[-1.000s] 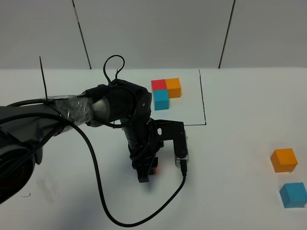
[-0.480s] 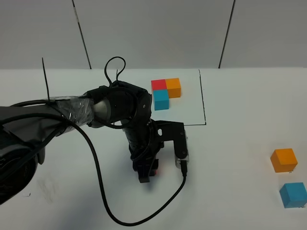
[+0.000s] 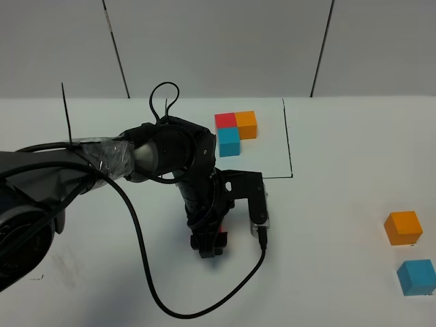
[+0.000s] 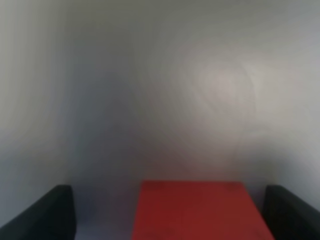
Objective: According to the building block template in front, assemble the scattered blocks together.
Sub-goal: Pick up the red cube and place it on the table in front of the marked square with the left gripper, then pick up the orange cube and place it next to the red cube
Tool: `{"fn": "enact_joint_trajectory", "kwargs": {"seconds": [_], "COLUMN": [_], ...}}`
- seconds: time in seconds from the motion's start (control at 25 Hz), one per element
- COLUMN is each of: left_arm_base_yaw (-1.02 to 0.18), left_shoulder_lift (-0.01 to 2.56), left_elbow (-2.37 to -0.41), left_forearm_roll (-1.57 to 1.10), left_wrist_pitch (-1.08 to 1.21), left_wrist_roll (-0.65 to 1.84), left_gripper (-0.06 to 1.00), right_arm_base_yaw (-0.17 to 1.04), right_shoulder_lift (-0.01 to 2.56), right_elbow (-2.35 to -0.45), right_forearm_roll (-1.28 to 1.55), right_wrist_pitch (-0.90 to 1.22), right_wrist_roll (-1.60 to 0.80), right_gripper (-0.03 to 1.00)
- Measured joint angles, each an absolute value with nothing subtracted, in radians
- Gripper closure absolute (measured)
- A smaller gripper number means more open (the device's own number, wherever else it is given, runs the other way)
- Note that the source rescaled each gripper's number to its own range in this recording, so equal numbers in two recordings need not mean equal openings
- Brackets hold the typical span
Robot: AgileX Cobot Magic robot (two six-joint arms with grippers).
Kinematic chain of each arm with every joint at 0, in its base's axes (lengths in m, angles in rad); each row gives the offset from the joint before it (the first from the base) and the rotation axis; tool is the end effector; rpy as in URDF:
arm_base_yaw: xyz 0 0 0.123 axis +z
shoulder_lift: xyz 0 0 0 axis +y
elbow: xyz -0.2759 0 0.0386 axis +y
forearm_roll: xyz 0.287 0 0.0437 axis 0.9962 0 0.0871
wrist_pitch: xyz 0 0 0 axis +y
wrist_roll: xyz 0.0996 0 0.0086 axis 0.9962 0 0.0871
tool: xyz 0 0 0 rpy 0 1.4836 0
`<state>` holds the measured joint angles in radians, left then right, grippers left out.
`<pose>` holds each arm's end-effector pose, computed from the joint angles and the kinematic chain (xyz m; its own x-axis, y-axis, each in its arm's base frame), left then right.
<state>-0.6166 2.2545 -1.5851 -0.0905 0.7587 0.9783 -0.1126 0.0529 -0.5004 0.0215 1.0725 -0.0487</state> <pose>0.3874 -0.2822 0.0716 -0.0199 0.9819 -0.1885 0.9883 0.0479 0.1448 0.0520 -0.0040 0.2884 -0.5122 0.0193 -0.8586 0.0766 0.9968 -0.0233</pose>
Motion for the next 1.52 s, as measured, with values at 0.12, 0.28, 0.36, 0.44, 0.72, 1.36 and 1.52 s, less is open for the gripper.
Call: {"fn": "enact_joint_trajectory", "kwargs": {"seconds": [0.12, 0.28, 0.36, 0.44, 0.72, 1.36, 1.52], "left_arm_base_yaw": [-0.617, -0.617, -0.617, -0.617, -0.625, -0.444, -0.347], "left_shoulder_lift": [2.254, 2.228, 2.197, 2.160, 2.027, 1.809, 1.754], "left_elbow": [-1.585, -1.585, -1.585, -1.585, -1.585, -1.585, -1.585], "left_forearm_roll": [-0.090, -0.084, -0.084, -0.074, 0.056, 0.345, 0.349], "left_wrist_pitch": [0.759, 0.767, 0.785, 0.817, 1.019, 1.185, 1.186], "left_wrist_roll": [0.978, 0.978, 0.978, 0.969, 0.806, 0.047, -0.070], "left_gripper": [0.12, 0.12, 0.12, 0.12, 0.12, 0.12, 0.11], "right_arm_base_yaw": [-0.113, -0.113, -0.113, -0.113, -0.113, -0.113, -0.113], "right_shoulder_lift": [0.053, 0.053, 0.053, 0.053, 0.053, 0.053, 0.053], "right_elbow": [-0.500, -0.500, -0.500, -0.500, -0.500, -0.500, -0.500], "right_forearm_roll": [0.021, 0.021, 0.021, 0.021, 0.021, 0.021, 0.021], "right_wrist_pitch": [1.073, 1.073, 1.073, 1.073, 1.073, 1.073, 1.073], "right_wrist_roll": [-0.049, -0.049, -0.049, -0.049, -0.049, -0.049, -0.049], "right_gripper": [0.29, 0.29, 0.29, 0.29, 0.29, 0.29, 0.29]}}
